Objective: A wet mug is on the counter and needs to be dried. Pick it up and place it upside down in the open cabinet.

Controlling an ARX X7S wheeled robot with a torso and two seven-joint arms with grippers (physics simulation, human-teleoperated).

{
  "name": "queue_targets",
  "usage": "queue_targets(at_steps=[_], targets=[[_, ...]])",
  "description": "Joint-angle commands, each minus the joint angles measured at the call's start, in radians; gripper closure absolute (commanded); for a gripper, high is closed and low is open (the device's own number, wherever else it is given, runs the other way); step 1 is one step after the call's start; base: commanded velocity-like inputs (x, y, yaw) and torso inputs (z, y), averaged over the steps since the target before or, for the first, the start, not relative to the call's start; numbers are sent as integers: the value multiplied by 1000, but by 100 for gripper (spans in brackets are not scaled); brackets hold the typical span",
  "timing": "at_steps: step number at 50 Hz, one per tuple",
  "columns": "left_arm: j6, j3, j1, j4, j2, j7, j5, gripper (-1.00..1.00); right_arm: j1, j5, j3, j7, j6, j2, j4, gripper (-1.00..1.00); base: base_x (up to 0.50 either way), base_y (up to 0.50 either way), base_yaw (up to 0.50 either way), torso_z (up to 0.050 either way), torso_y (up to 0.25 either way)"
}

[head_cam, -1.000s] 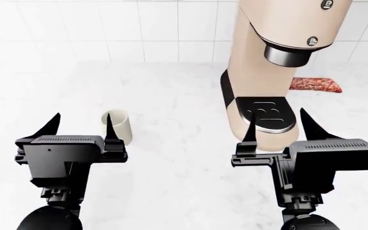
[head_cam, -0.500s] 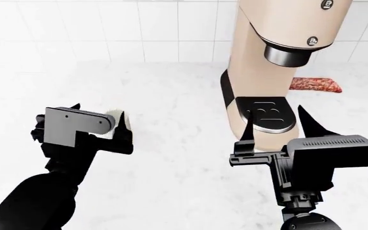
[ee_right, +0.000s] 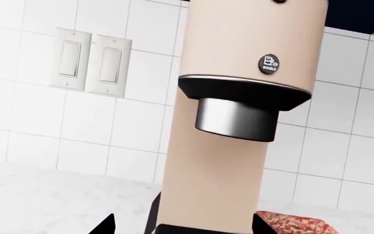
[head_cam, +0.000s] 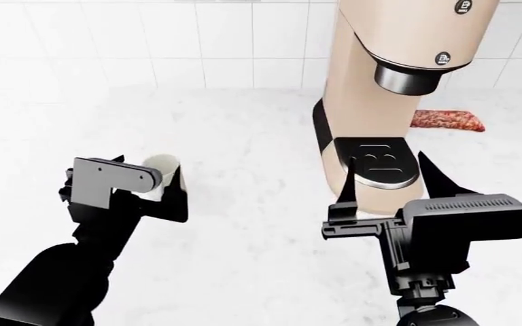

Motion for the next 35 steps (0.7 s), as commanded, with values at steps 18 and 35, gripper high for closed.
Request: queue_targets(at_steps=[18, 35], targets=[[71, 28, 22, -198, -18, -1, 71, -100, 4, 11, -18, 13, 4, 11, -3, -100, 0, 0, 0, 0, -1], [76, 40, 7, -249, -6, -59, 114, -100, 5, 14, -28, 21, -2, 19, -1, -100, 0, 0, 0, 0, -2]])
